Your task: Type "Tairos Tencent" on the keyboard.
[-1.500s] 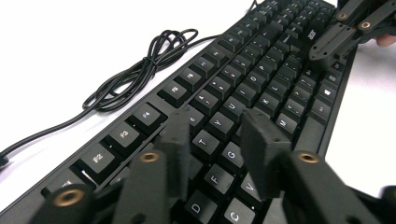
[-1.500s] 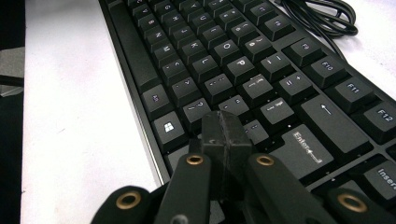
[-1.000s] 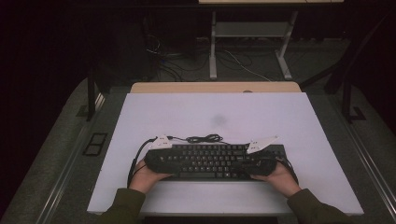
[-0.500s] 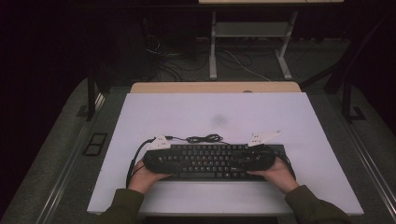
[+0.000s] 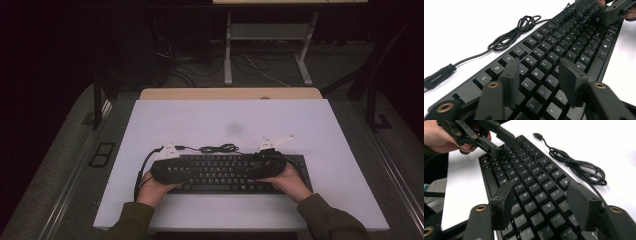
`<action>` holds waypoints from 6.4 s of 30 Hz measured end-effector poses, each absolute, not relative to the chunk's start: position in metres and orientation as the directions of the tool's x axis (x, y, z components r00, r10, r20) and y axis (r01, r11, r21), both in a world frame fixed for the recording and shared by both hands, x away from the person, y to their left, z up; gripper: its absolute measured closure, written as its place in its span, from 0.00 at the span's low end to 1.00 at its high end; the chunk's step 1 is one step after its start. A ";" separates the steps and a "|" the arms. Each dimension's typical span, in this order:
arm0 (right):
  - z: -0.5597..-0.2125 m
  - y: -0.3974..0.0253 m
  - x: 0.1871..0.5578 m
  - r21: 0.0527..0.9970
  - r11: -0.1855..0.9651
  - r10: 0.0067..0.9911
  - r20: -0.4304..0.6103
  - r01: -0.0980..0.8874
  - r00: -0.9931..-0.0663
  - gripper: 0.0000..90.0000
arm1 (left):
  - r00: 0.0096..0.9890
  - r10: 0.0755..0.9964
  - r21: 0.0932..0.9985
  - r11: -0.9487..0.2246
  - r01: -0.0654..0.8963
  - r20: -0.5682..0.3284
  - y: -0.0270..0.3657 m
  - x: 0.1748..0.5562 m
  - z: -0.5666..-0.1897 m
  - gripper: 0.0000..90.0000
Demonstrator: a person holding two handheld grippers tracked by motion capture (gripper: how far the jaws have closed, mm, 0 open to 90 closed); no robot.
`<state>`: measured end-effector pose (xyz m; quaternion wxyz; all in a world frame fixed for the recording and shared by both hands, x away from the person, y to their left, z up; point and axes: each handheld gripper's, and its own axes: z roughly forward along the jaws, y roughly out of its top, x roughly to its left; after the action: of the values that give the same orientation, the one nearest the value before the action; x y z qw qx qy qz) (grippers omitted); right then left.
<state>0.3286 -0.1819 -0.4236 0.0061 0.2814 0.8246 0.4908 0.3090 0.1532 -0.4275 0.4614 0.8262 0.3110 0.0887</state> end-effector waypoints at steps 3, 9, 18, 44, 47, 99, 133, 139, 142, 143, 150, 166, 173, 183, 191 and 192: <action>-0.424 -0.178 0.331 0.818 0.356 0.471 0.260 0.452 -0.843 0.41 | 0.789 0.598 0.817 -0.381 0.434 -0.140 0.153 0.310 -0.428 0.67; -0.423 -0.171 0.335 0.823 0.349 0.471 0.259 0.448 -0.843 0.39 | 0.789 0.599 0.814 -0.384 0.436 -0.140 0.153 0.311 -0.428 0.80; -0.423 -0.162 0.341 0.833 0.338 0.480 0.249 0.439 -0.841 0.35 | 0.789 0.597 0.798 -0.401 0.450 -0.144 0.153 0.316 -0.431 0.95; -0.426 -0.157 0.337 0.837 0.337 0.490 0.236 0.432 -0.839 0.27 | 0.786 0.603 0.771 -0.435 0.466 -0.135 0.149 0.320 -0.440 0.99; -0.426 -0.157 0.337 0.837 0.337 0.492 0.234 0.432 -0.838 0.26 | 0.786 0.604 0.771 -0.434 0.466 -0.135 0.148 0.320 -0.440 0.99; -0.420 -0.152 0.338 0.830 0.354 0.409 0.277 0.431 -0.870 0.49 | 0.773 0.615 0.823 -0.350 0.447 -0.158 0.152 0.313 -0.427 0.52; -0.439 -0.114 0.322 0.755 0.525 0.320 0.253 0.393 -0.913 0.99 | 0.774 0.613 0.821 -0.353 0.449 -0.160 0.149 0.314 -0.432 0.31; -0.441 -0.112 0.321 0.746 0.534 0.324 0.254 0.397 -0.912 0.99 | 0.773 0.613 0.821 -0.351 0.450 -0.162 0.148 0.314 -0.432 0.31; -0.442 -0.112 0.321 0.746 0.535 0.322 0.254 0.396 -0.912 0.99 | 0.773 0.613 0.821 -0.351 0.450 -0.162 0.148 0.314 -0.432 0.31; -0.442 -0.112 0.321 0.746 0.536 0.321 0.253 0.395 -0.913 0.99 | 0.773 0.613 0.821 -0.351 0.451 -0.162 0.148 0.314 -0.433 0.31; -0.445 -0.111 0.321 0.743 0.543 0.324 0.246 0.392 -0.914 0.99 | 0.773 0.613 0.821 -0.352 0.449 -0.160 0.148 0.314 -0.432 0.31; -0.441 -0.111 0.320 0.745 0.540 0.324 0.245 0.392 -0.914 0.99 | 0.774 0.613 0.821 -0.353 0.448 -0.158 0.148 0.314 -0.432 0.31; -0.440 -0.112 0.320 0.751 0.531 0.327 0.246 0.393 -0.913 0.99 | 0.775 0.613 0.820 -0.356 0.447 -0.156 0.149 0.313 -0.432 0.31; -0.436 -0.117 0.322 0.768 0.499 0.337 0.255 0.402 -0.906 0.88 | 0.777 0.608 0.824 -0.350 0.446 -0.163 0.150 0.308 -0.430 0.32; -0.434 -0.121 0.324 0.784 0.463 0.358 0.261 0.413 -0.897 0.70 | 0.788 0.592 0.820 -0.358 0.448 -0.172 0.147 0.303 -0.431 0.34; -0.434 -0.122 0.325 0.785 0.459 0.361 0.263 0.416 -0.895 0.67 | 0.787 0.591 0.818 -0.358 0.451 -0.175 0.147 0.302 -0.431 0.35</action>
<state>0.3246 -0.1220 -0.4342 -0.0293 0.2274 0.8537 0.4676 0.3018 0.1467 -0.4310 0.4691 0.8207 0.3174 0.0750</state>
